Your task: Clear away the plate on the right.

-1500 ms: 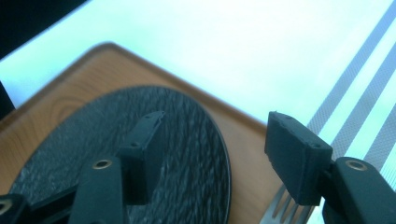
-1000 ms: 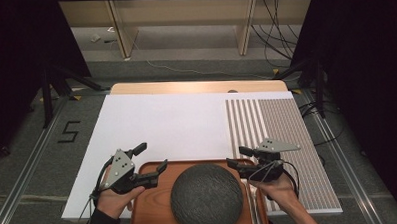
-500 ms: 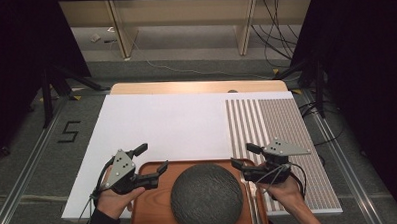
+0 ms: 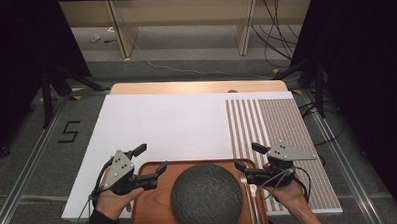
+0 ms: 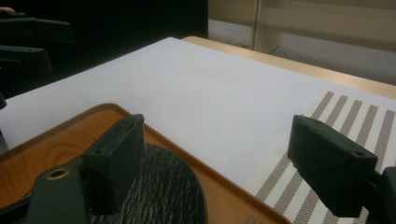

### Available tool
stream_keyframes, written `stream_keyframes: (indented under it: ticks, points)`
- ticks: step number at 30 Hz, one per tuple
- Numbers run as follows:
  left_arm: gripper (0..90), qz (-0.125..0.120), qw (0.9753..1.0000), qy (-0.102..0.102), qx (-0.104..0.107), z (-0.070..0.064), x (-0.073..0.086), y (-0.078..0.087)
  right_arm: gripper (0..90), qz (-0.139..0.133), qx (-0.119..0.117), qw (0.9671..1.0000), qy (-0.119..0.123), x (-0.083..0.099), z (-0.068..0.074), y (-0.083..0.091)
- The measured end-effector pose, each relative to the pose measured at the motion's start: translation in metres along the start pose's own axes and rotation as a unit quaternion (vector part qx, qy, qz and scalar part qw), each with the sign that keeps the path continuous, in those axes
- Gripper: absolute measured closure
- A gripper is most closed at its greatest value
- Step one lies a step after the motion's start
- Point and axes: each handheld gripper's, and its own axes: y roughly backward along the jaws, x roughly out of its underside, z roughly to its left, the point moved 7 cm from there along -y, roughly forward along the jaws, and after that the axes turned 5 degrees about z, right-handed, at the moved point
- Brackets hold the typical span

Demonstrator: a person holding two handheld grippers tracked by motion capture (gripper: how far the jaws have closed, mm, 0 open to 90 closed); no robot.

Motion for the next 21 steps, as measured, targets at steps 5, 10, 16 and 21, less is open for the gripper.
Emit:
stream_keyframes:
  ticks: [5,10,16,21]
  points:
    - [17.0,0.000,1.0000,0.001,0.000,-0.0002,0.0003,-0.0006,17.3,-0.010,0.011,0.9999,0.004,-0.0013,0.0007,0.0036]
    - [17.0,0.001,1.0000,0.000,0.001,-0.0010,0.0003,-0.0014,16.6,-0.026,0.018,0.9995,-0.003,-0.0035,-0.0025,0.0060]
    - [17.0,0.002,1.0000,0.000,0.002,-0.0009,0.0004,-0.0017,16.6,-0.025,0.020,0.9994,-0.009,-0.0028,-0.0060,0.0055]
    - [17.0,0.001,1.0000,0.000,0.002,-0.0008,0.0004,-0.0016,16.7,-0.021,0.019,0.9996,-0.009,-0.0022,-0.0052,0.0045]
